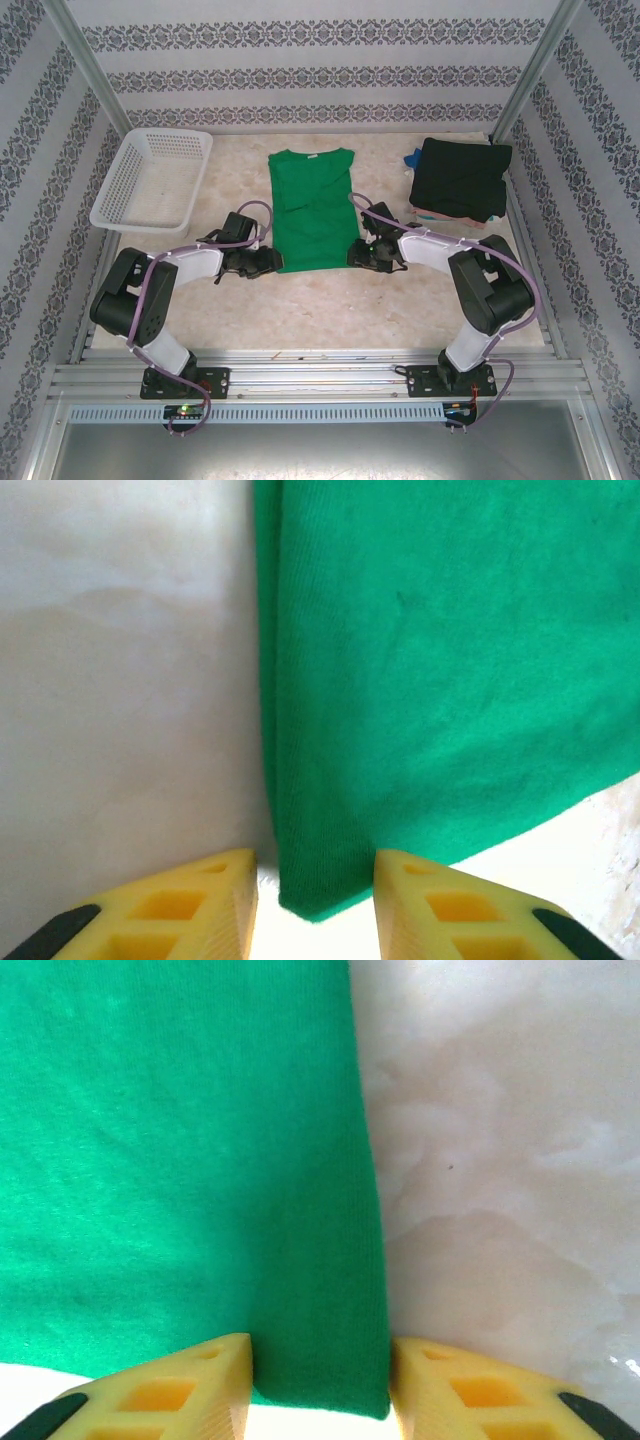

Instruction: Fold and stack the t-shirts

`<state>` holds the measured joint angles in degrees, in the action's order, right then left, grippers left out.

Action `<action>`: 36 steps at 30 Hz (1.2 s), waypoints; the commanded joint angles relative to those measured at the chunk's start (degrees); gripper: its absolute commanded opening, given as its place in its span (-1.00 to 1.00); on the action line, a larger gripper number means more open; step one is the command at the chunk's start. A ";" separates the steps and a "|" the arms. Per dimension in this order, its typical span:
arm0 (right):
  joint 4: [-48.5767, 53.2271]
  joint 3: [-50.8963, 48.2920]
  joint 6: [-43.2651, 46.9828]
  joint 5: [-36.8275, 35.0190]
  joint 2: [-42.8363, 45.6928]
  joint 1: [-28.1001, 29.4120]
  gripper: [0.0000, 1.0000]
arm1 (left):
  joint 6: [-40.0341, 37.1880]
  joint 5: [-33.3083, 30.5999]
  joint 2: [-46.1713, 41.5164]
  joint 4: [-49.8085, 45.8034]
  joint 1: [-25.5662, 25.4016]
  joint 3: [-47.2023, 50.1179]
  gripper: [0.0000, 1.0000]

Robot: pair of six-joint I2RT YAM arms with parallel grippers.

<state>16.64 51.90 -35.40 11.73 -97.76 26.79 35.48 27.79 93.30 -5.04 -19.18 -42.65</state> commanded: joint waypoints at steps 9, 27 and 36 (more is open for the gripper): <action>-2.80 3.44 -0.25 -0.81 -3.79 2.19 -0.57 | -0.33 4.99 3.40 2.78 -2.72 -2.51 -0.62; 9.79 -5.23 -1.13 -4.49 21.49 7.79 -1.00 | 1.93 0.73 -28.71 -14.58 -5.21 9.02 -1.00; 18.15 3.57 -2.72 -6.33 30.69 11.11 -1.00 | 2.63 -0.71 -39.08 -19.97 -6.05 2.71 -1.00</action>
<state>31.16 50.89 -36.99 7.73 -68.69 37.41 37.56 28.93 55.53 -22.65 -24.49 -35.73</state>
